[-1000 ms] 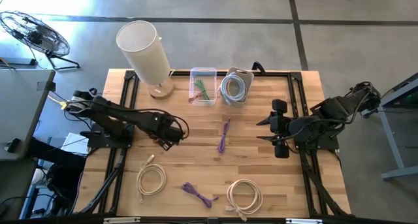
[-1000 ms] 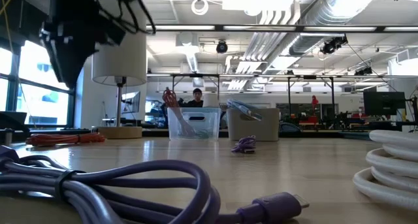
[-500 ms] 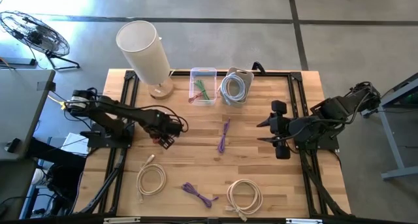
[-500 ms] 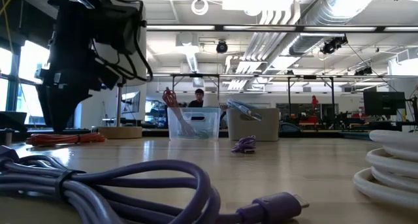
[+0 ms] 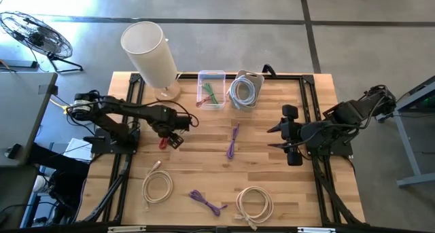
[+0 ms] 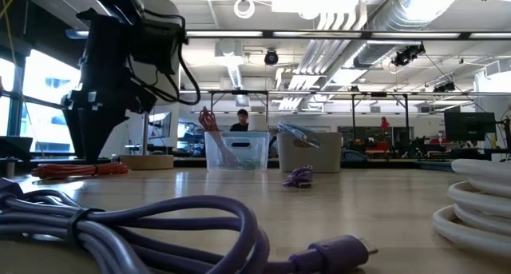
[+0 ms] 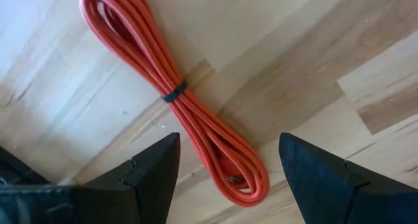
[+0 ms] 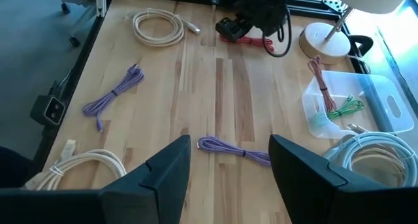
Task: Pick & Place USB Port
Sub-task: Put the red charger cable into the transparent bin
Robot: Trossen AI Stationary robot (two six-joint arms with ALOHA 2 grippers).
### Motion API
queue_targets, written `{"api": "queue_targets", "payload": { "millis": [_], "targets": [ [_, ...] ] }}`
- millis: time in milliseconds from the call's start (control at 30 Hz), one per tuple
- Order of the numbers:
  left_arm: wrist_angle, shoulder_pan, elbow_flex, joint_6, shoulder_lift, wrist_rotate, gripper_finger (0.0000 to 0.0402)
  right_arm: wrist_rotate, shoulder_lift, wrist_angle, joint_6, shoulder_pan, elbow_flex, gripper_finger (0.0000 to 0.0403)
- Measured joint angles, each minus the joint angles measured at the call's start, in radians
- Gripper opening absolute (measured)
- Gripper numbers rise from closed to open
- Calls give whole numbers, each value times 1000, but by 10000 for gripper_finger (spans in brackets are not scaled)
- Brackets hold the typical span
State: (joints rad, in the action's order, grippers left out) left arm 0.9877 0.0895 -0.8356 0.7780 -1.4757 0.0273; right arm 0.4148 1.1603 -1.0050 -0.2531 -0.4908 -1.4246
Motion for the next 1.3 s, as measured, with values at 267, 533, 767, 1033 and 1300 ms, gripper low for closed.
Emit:
{"api": "queue_targets", "payload": {
  "millis": [267,533,767,1033,1300],
  "targets": [
    [9,11,0,-21,0,-21,254,0,0,0,9,0,0,199],
    [11,11,0,-51,-22,-25,254,1,0,0,11,0,0,199],
    [-3,11,0,-91,-98,-46,251,1,0,0,7,0,0,199],
    [-41,11,-5,-199,-161,-74,173,1,0,0,-10,0,-1,199],
    [-55,7,-3,-285,-175,-88,26,1,0,1,-11,0,-1,199]
  ]
}}
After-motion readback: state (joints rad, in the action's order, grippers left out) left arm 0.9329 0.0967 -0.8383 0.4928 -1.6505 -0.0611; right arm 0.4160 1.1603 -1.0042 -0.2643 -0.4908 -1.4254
